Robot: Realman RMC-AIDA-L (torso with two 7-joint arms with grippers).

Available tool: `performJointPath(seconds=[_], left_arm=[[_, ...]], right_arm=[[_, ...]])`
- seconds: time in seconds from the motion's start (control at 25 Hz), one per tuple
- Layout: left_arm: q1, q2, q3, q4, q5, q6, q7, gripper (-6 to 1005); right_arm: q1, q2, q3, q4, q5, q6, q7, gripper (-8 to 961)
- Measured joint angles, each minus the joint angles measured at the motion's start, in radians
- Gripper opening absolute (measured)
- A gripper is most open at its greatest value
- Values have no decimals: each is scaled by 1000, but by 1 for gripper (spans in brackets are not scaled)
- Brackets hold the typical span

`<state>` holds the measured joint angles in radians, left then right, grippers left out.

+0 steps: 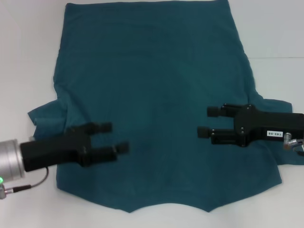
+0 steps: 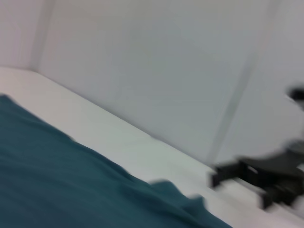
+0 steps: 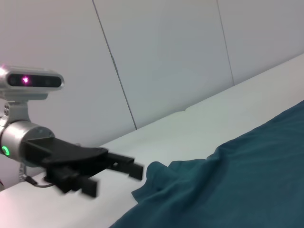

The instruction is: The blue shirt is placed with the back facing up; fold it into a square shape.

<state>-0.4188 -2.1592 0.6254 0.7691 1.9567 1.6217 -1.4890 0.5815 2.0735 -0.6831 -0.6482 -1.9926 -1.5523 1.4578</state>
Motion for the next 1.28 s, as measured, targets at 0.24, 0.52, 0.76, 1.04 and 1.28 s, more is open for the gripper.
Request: performJointPath(seconds=[0.24,0.52,0.76,1.04,1.28], left_arm=[[-1,-3,-125,-45,-16,-103,-11,917],[7,-1,-151,-58,-17,-275,-58,912],[11,1,-196,-66,-16,-384,-103,908],[13,2,-226,-74,-5,-471,-130,903],[18,-2,-217,-96,3,-535,-138,898]], right_arm=[[0,12,8,9,8,1,7,851],[3,13,6,43,52,13,7,851],[10,12,9,53,58,20,12,851],[13,12,9,53,60,26,18,851],[15,12,8,53,61,30,18,851]])
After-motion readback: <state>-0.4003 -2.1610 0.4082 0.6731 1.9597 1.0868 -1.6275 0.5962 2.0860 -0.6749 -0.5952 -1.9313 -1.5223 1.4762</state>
